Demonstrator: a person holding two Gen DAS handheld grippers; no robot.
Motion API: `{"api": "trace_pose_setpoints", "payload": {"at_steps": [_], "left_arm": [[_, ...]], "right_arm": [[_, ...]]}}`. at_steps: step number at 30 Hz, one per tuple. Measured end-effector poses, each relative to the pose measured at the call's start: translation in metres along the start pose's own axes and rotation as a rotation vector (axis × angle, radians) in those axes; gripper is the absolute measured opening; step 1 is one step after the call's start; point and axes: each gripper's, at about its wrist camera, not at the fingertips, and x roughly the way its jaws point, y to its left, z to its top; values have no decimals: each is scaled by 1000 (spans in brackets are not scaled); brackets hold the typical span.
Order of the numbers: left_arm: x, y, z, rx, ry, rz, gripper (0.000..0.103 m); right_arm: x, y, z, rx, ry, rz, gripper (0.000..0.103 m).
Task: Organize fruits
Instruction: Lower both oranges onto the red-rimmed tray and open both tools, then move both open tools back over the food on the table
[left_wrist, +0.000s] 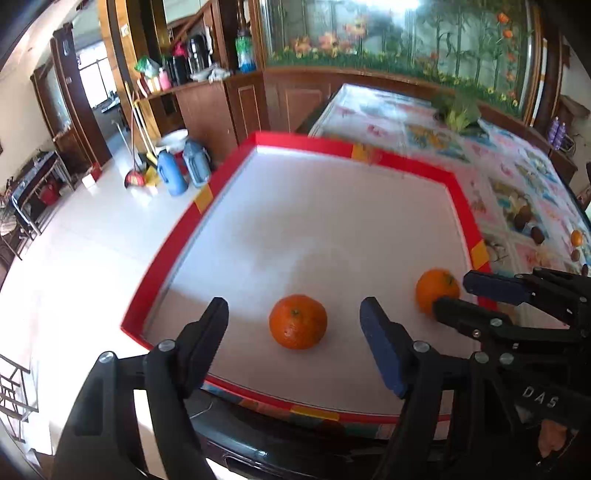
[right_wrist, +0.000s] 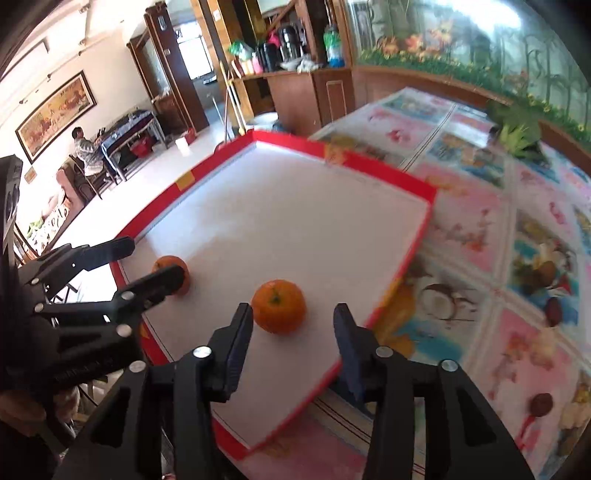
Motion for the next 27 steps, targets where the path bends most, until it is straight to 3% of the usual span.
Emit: {"api": "trace_pose_setpoints", "payload": {"at_steps": [6, 9, 13, 17, 21, 27], "left_arm": [[-39, -17, 3, 36, -107, -59, 88], [-53, -36, 1, 99, -142, -109, 88], [-65, -65, -5, 164, -150, -171, 88], [-68, -103, -15, 226, -129, -238, 88], [-67, -147, -27, 300, -94, -329, 88], [-59, -221, -38, 427, -27, -432, 88]], "right_arm": [[-73, -52, -22, 67, -165, -66, 55], [-118, -91, -44, 121, -251, -166, 65], [-159, -130, -78, 187, -315, -288, 65], [-187, -161, -123, 239, -317, -395, 65], [-193, -190, -156, 325, -254, -438, 65], [-173, -204, -161, 361, -185, -442, 65]]}}
